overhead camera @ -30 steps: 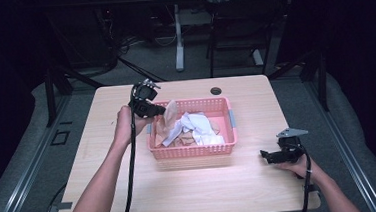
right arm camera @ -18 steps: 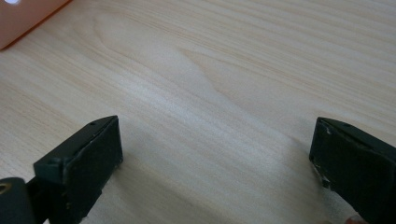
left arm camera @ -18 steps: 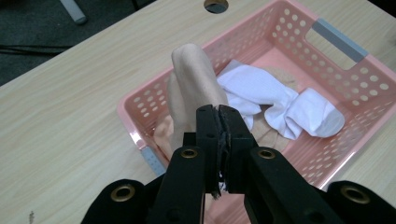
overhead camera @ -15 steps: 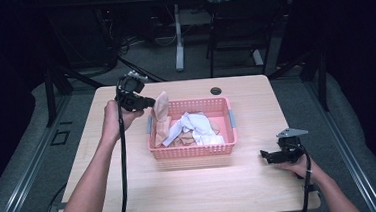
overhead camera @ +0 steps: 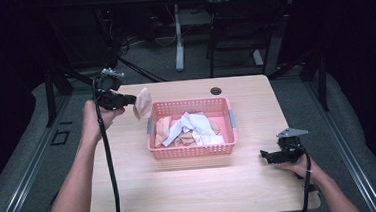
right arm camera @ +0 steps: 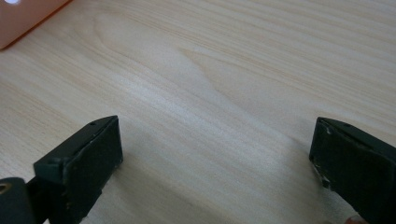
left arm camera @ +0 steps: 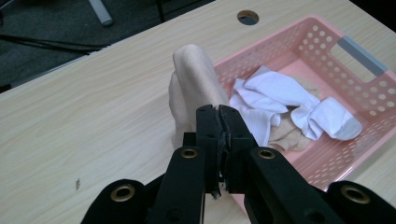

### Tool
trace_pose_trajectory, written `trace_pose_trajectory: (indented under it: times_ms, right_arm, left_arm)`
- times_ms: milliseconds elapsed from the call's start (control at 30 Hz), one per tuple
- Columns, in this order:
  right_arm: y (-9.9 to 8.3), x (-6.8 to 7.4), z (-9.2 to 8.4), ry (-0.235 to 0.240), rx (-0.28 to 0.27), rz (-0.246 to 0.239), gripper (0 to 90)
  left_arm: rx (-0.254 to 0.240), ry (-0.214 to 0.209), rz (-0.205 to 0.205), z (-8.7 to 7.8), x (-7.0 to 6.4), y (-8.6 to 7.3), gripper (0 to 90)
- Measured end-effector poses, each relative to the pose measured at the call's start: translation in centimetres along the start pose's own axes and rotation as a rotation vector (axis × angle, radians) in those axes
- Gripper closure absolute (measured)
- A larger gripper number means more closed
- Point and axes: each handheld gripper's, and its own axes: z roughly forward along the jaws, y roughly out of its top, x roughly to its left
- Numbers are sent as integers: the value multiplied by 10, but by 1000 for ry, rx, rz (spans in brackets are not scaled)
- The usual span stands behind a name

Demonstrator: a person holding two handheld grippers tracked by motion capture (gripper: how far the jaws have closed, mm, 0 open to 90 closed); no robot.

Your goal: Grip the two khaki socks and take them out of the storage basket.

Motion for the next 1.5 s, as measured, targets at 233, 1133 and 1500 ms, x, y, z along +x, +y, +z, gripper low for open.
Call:
trace_pose_trajectory:
  times_ms: [233, 1133, 1500]
  right_arm:
    - [0, 0, 0, 0, -1, 0, 17]
    - [0, 0, 0, -1, -1, 0, 18]
    - [0, 0, 0, -2, -1, -1, 17]
  left_arm:
    - [16, 29, -40, -17, 21, -13, 875]
    - [221, 95, -222, 17, 86, -96, 873]
    - [306, 97, -258, 51, 92, -126, 871]
